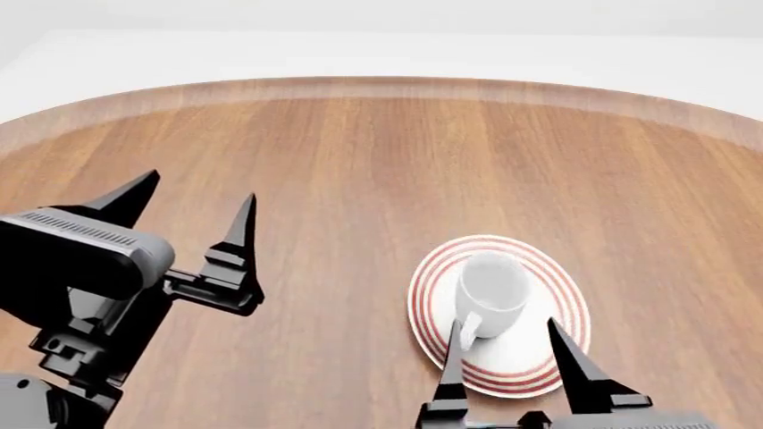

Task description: Pick up the white mug and put it on the plate, and put the chocolate pudding to the right of the plate.

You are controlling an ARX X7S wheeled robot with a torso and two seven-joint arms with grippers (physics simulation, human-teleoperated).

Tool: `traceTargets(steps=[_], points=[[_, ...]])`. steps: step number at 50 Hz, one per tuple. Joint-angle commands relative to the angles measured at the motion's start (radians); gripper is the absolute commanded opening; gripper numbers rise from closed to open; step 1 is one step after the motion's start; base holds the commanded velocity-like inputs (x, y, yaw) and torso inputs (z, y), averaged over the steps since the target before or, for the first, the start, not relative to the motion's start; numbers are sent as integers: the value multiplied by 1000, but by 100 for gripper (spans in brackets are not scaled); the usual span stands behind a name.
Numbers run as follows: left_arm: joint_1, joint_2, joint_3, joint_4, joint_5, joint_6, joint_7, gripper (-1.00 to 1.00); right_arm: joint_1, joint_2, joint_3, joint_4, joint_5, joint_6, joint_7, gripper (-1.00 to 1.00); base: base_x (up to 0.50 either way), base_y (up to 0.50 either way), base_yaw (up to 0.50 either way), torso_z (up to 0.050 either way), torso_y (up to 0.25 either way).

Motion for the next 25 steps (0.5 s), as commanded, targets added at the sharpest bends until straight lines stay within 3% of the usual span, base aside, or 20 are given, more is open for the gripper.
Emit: traceTargets(steps=[1,9,25], points=[[15,17,-15,-4,6,7,26,100,293,180,-190,-16,417,62,510,100,0,0,0,0,0],[20,21,-15,-7,1,12,31,100,485,237,-357,-18,564,-9,685,100,0,0,0,0,0],[24,24,-18,-9,-5,14,33,100,587,262,-472,-19,656,-86,720,100,0,0,0,0,0]])
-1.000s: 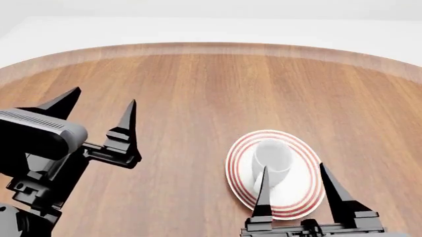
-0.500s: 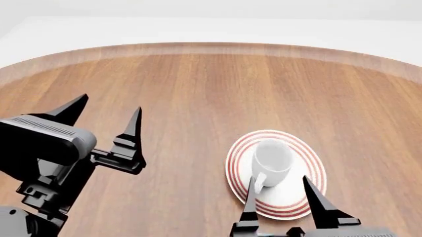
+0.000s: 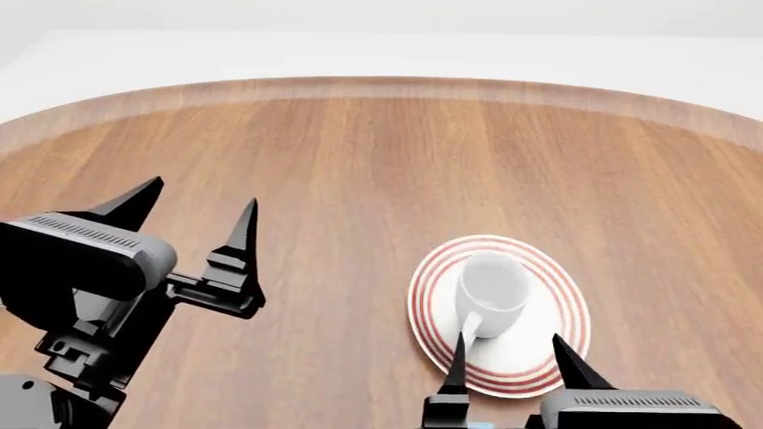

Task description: Pick up the white mug and put it on the plate, and put the chocolate pudding to the right of the plate.

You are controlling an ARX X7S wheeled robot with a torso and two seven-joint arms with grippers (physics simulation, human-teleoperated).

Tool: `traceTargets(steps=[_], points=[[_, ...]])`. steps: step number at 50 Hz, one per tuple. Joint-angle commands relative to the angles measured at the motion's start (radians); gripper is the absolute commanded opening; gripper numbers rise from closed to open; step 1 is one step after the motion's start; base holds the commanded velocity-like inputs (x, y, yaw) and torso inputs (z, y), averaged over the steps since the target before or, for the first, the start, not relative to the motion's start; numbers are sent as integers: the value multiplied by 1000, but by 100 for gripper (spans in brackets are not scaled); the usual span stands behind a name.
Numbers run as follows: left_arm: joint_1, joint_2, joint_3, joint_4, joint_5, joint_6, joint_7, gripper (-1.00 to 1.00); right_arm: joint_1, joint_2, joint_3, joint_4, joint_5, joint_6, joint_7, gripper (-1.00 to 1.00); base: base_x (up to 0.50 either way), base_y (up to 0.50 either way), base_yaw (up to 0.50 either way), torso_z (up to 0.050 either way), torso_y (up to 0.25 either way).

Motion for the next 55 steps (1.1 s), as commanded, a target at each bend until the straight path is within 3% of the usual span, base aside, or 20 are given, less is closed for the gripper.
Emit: traceTargets(steps=[1,31,55], points=[[4,17,-20,5,1,-2,24,100,105,24,-83,-2,81,-42,66,100,0,0,0,0,0],[19,31,-19,-13,-8,6,38,100,64,-10,-43,-2,214,-37,66,100,0,0,0,0,0],[28,38,-19,-24,-22,10,50,100,-65,-86,150,6,384,33,65,100,0,0,0,0,0]])
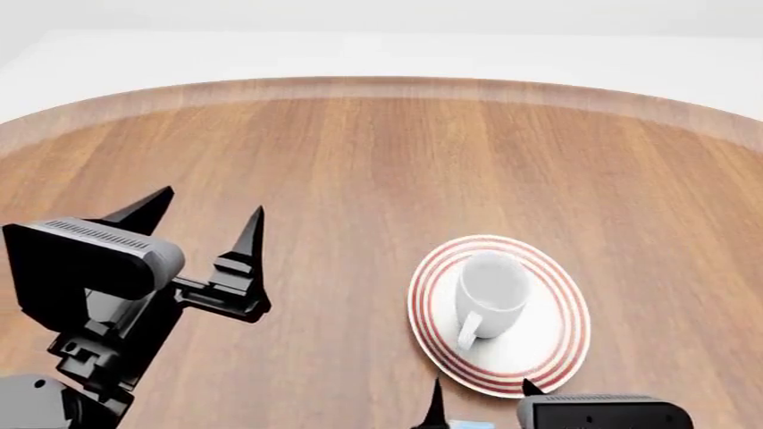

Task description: Pick up the white mug and put it on the plate, and put the chocolate pudding to the right of the plate.

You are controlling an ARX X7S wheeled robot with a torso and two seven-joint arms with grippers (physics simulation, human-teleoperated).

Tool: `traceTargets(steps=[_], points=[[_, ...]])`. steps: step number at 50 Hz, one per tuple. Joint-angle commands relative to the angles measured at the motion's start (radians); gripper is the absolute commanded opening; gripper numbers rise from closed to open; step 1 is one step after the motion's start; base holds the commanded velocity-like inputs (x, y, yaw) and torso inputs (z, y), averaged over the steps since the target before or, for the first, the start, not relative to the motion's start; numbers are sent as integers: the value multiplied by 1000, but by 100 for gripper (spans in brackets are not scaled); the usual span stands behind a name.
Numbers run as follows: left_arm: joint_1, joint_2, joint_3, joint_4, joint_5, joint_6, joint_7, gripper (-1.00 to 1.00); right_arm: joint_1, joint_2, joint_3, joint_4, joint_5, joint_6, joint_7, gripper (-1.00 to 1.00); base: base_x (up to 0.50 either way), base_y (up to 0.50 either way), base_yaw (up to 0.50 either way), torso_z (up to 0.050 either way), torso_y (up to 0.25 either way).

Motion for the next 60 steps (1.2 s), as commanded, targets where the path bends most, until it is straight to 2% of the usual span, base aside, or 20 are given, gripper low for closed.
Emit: traceTargets(steps=[1,12,22,60], points=[[7,20,-19,-3,-2,3,32,100,-58,-60,127,2,73,58,-2,100,0,0,0,0,0],[19,32,-15,-22,-7,11,41,100,-105,-104,238,16,146,137,-11,100,0,0,0,0,0],[30,41,-12,-36,-5,16,48,100,-153,-98,239,91,104,122,-92,100,0,0,0,0,0],[43,56,-17,-59,-26,20,61,100,-206,-89,239,198,102,92,-169,100,0,0,0,0,0]])
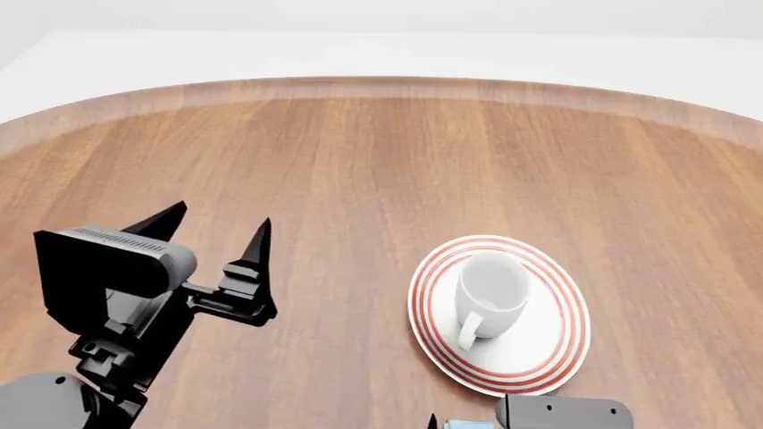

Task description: Pick up the white mug and put it on the plate, and put the chocolate pudding to the right of the plate.

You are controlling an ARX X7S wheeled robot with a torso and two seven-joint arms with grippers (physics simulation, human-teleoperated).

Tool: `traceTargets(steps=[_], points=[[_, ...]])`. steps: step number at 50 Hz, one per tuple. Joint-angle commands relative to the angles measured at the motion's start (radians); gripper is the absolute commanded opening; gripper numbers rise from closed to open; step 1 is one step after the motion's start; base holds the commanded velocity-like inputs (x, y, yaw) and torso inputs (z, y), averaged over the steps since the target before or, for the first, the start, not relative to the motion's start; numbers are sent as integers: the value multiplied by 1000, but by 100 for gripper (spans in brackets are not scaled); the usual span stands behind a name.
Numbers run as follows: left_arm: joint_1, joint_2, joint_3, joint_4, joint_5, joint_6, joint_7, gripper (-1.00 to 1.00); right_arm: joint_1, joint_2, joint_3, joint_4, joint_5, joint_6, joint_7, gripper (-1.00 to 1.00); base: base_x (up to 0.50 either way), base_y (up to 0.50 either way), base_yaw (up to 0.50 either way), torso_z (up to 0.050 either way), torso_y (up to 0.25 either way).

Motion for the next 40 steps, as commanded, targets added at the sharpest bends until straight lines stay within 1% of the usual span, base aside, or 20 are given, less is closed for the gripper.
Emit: traceTargets(steps=[1,3,12,14,24,34,40], points=[[-1,15,-22,9,-4,-5,23,100,-14,-10,26,31,-7,-14,-21,100,0,0,0,0,0],[1,15,-23,8,-4,-4,23,100,-14,-9,29,35,-15,-11,5,100,0,0,0,0,0],[10,21,-22,-4,-5,2,27,100,-10,-15,23,44,-10,-6,-6,100,0,0,0,0,0],[18,23,-20,-11,-5,8,26,100,-21,-22,12,78,-27,-7,-39,100,0,0,0,0,0],[26,25,-21,-19,-9,14,30,100,-40,-21,14,135,-37,-22,-73,100,0,0,0,0,0],[28,25,-23,-20,-9,13,30,100,-40,-23,9,135,-38,-18,-72,100,0,0,0,0,0],[33,26,-23,-27,-9,18,31,100,-39,-33,-14,150,-56,-5,-98,100,0,0,0,0,0]])
